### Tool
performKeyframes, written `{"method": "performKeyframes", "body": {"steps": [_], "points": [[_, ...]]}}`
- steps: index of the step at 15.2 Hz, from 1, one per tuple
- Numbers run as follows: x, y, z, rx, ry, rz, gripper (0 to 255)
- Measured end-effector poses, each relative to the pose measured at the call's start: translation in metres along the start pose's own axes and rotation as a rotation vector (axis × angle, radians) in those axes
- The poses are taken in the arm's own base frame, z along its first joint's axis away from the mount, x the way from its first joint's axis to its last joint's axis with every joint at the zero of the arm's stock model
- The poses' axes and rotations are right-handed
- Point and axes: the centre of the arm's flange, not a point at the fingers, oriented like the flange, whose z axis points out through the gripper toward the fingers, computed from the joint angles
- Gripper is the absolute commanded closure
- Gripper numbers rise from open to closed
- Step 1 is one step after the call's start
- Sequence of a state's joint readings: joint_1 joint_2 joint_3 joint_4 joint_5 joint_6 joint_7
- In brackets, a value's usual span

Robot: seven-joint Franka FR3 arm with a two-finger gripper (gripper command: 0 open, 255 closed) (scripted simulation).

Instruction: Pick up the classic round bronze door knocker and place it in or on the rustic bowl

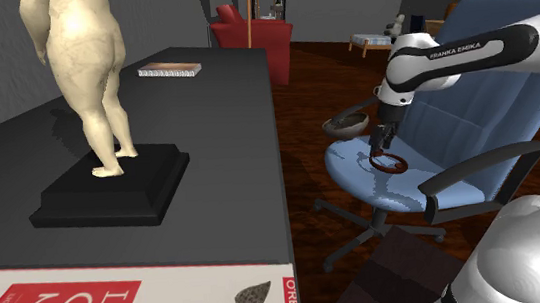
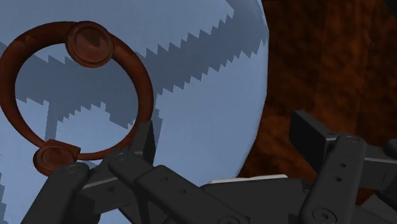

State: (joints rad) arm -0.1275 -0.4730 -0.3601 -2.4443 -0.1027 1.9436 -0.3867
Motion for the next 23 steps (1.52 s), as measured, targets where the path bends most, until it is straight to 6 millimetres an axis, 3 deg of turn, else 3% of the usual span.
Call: {"method": "performKeyframes", "body": {"steps": [4, 6, 13, 19, 20, 23], "points": [[0.009, 0.044, 0.031, -0.014, -0.018, 0.005, 0], [0.011, 0.056, 0.041, -0.018, -0.024, 0.006, 0], [0.011, 0.059, 0.077, -0.02, -0.026, 0.006, 0], [0.012, 0.059, 0.081, -0.021, -0.025, 0.006, 0], [0.012, 0.059, 0.081, -0.021, -0.025, 0.006, 255], [0.011, 0.063, 0.077, -0.027, -0.016, 0.01, 255]]}}
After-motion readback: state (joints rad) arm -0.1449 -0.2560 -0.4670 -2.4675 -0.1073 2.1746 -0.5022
